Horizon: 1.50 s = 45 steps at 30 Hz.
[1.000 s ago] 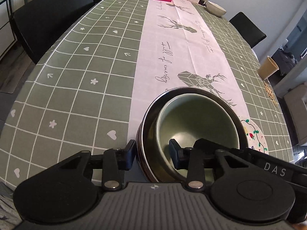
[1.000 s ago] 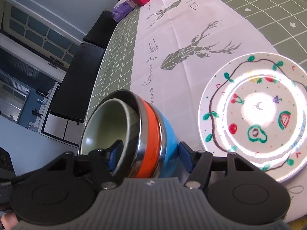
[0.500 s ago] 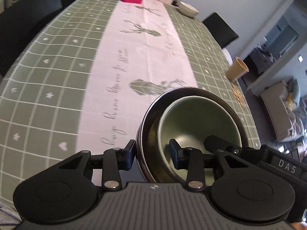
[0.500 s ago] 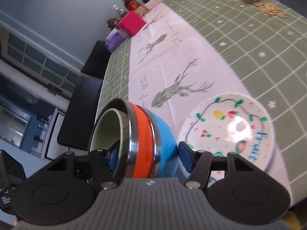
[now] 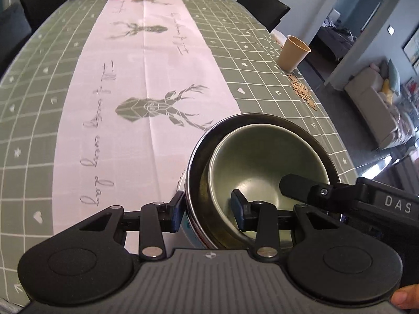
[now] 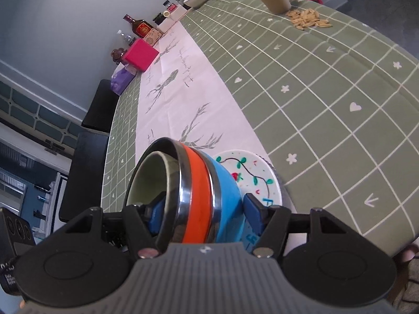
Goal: Organize plates and bowls
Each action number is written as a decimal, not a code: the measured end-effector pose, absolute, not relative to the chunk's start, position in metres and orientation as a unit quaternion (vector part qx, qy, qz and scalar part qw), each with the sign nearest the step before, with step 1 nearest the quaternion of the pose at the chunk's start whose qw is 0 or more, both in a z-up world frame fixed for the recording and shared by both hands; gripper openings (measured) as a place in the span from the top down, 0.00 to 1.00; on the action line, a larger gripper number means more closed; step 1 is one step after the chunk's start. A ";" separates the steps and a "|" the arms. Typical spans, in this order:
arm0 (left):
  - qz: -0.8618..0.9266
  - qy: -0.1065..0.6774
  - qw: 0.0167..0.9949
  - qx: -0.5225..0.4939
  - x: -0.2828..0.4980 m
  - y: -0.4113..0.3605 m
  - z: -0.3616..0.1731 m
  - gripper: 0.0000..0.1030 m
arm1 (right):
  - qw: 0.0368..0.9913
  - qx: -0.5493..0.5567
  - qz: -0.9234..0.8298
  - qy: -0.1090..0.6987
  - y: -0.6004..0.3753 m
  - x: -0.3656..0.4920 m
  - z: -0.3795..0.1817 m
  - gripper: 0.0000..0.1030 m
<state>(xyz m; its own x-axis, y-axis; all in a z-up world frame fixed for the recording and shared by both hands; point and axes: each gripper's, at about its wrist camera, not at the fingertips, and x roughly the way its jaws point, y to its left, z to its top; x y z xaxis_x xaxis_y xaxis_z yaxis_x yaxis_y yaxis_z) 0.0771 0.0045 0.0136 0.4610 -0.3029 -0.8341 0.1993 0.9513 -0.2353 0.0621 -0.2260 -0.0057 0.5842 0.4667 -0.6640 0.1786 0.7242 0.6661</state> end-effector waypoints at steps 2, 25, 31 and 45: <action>-0.145 0.484 0.863 -0.032 0.073 -0.002 0.015 0.58 | 0.814 0.351 0.093 0.454 -0.225 0.063 -0.008 0.39; -0.036 0.263 0.963 0.036 -0.064 -0.035 0.044 0.10 | 0.899 0.219 0.040 0.378 -0.265 -0.020 0.024 0.03; -0.011 0.272 0.962 0.019 -0.083 -0.037 0.038 0.09 | 0.894 0.188 0.045 0.405 -0.257 -0.039 0.005 0.03; 0.010 0.309 0.951 -0.009 -0.085 -0.032 0.020 0.07 | 0.892 0.150 0.050 0.424 -0.234 -0.043 -0.021 0.04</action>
